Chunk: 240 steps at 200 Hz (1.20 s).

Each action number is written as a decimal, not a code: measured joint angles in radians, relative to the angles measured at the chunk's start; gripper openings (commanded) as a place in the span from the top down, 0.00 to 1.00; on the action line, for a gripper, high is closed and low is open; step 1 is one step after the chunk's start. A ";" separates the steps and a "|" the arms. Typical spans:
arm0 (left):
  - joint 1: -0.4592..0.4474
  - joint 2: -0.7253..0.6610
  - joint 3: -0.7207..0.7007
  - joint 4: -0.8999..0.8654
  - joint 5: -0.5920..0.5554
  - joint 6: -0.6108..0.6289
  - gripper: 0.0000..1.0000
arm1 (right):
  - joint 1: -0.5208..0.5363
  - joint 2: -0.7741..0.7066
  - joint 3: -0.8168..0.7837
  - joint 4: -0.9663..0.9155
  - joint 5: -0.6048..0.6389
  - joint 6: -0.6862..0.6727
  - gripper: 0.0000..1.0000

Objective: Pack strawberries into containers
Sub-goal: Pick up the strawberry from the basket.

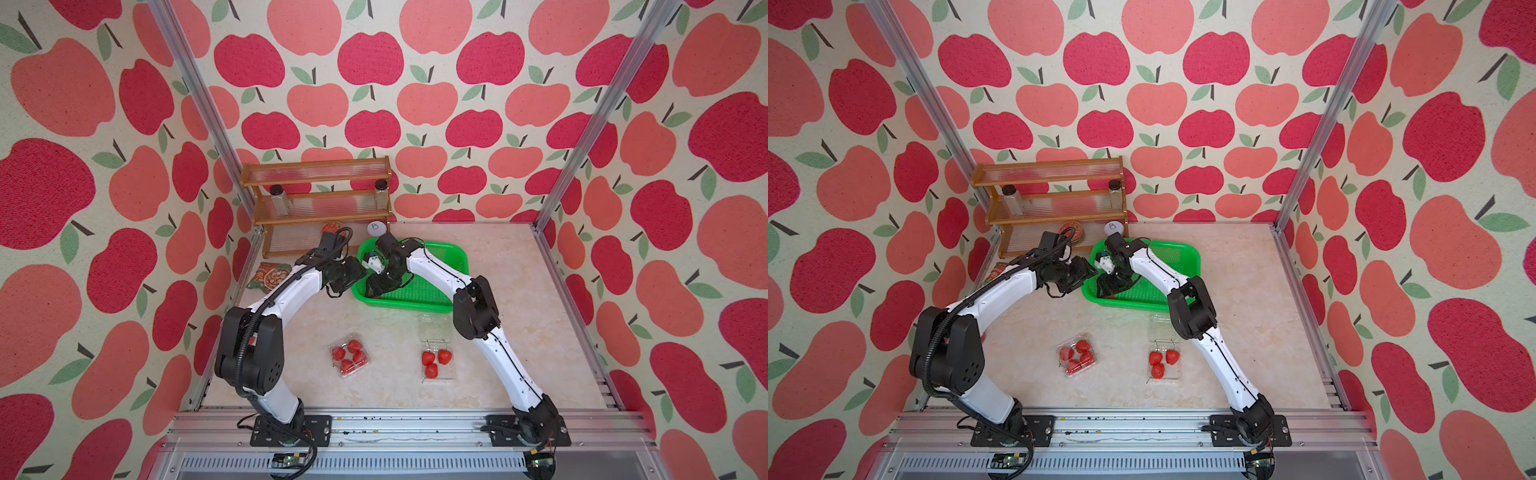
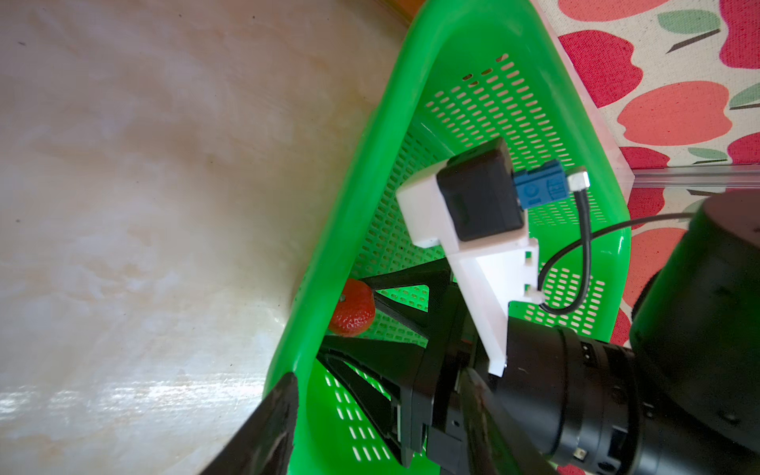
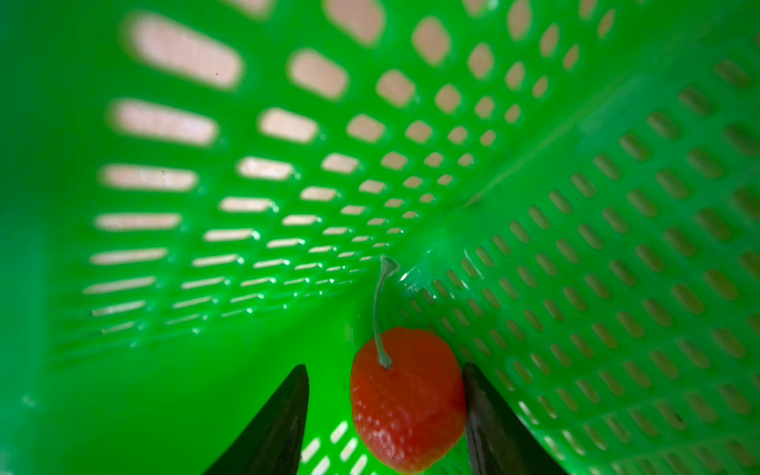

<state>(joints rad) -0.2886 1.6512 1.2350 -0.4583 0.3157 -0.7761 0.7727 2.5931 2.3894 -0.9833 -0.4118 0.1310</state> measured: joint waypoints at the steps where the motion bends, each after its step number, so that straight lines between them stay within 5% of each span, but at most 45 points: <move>1: 0.000 0.000 0.000 0.000 0.000 0.000 0.39 | 0.000 0.000 0.000 0.000 0.001 0.000 0.41; 55: 0.000 0.000 0.000 0.000 0.000 0.000 0.39 | 0.002 0.004 0.002 -0.002 0.027 0.000 0.53; 240: 0.003 -0.051 -0.023 0.000 -0.002 0.000 0.39 | -0.114 -0.187 -0.147 0.130 -0.043 0.114 0.55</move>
<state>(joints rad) -0.2859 1.6005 1.2125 -0.4587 0.3138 -0.7761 0.6586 2.4065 2.2425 -0.8532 -0.4545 0.2455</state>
